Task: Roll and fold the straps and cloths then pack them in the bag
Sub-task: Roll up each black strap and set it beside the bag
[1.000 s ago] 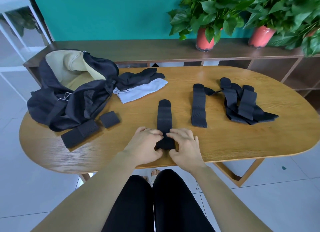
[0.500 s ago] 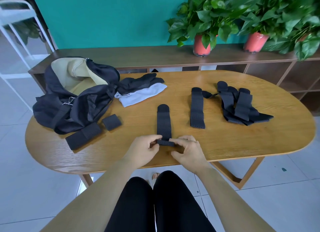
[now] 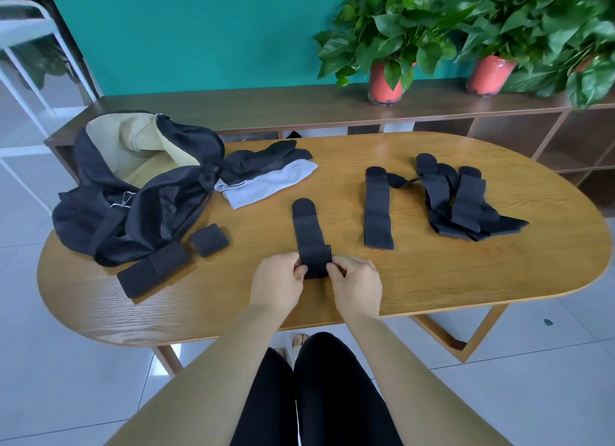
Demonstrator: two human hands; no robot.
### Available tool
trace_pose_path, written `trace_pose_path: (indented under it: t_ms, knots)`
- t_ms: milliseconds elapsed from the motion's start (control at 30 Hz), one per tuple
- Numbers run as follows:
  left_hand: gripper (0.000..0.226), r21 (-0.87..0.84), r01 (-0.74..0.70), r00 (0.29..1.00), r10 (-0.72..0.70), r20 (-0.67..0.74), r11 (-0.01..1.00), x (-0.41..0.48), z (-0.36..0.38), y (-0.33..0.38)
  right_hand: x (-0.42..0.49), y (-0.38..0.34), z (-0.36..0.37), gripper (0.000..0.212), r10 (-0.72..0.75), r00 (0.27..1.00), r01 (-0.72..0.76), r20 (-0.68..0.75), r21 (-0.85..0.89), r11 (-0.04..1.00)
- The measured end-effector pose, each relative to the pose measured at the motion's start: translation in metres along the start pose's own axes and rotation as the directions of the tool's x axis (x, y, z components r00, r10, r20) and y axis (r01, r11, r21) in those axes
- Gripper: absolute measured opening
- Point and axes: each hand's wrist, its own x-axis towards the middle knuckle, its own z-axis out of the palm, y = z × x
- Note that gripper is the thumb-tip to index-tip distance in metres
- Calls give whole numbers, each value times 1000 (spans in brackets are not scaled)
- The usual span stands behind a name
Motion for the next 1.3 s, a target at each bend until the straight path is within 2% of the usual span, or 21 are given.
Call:
trace_pose_path:
  t_ms: [100,133,200,233,500,700,800,900,1067,1167,1300]
  knots:
    - [12,42,8,1000,-8,5,999,1,0,4,2,1,4,22,7,1000,-7,-4,-42,999]
    - [12,47,5,1000,-5,-3,999,0,-1,5,2,1,4,24,4,1000,-4,-5,-54,999]
    - [44,60,3,1000,-3,-7,998,1,1,5,4,1,5,28,-2,1000,1,-12,-74,997]
    - [51,67,0,1000,1,-13,998,1,1,4,4,0,5,29,-6,1000,4,-19,-83,997]
    - [42,60,-110,993,112,-28,992,1,9,-2,5,4,10,31,-84,995,77,-51,-129,989]
    - [43,273,-183,978,147,149,944,7,5,-1,5,9,17,21,-206,975,187,-83,-192,963]
    - [46,307,-206,964,139,226,929,9,-1,0,5,9,18,19,-223,971,202,-88,-202,958]
    - [56,304,-231,945,139,295,924,8,-7,-2,3,10,15,23,-233,972,222,-35,-193,956]
    - [50,238,-276,942,212,261,931,-3,-17,-16,-9,17,-4,42,-327,932,349,154,-145,926]
    - [45,128,-254,946,219,239,959,-14,-22,-21,-15,19,-6,35,-363,914,379,179,-62,923]
    - [37,52,-173,964,158,212,984,-23,-27,-23,-20,13,-8,28,-296,936,299,192,13,954]
